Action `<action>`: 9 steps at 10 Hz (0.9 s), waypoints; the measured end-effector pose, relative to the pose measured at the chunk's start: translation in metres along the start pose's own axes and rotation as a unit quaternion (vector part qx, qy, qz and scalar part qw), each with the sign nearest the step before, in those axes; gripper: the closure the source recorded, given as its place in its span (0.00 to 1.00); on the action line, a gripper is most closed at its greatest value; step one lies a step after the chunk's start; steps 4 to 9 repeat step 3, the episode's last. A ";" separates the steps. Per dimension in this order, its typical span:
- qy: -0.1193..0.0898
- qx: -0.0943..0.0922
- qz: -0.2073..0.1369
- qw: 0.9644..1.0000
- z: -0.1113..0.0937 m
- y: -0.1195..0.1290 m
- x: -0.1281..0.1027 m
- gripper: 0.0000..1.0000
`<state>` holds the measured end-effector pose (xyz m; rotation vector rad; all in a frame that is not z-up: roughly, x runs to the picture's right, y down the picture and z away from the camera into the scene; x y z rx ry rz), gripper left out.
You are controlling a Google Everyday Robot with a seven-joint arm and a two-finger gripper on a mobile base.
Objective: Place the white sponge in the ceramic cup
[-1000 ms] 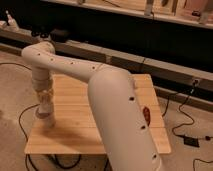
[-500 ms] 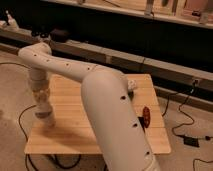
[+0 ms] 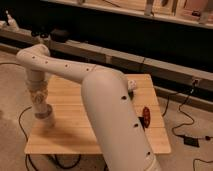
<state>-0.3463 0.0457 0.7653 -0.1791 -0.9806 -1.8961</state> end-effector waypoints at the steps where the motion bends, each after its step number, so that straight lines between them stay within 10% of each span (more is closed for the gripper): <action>1: -0.001 -0.003 -0.002 1.000 0.000 0.001 -0.002 0.20; 9: -0.001 -0.005 -0.003 1.000 0.000 0.001 -0.003 0.20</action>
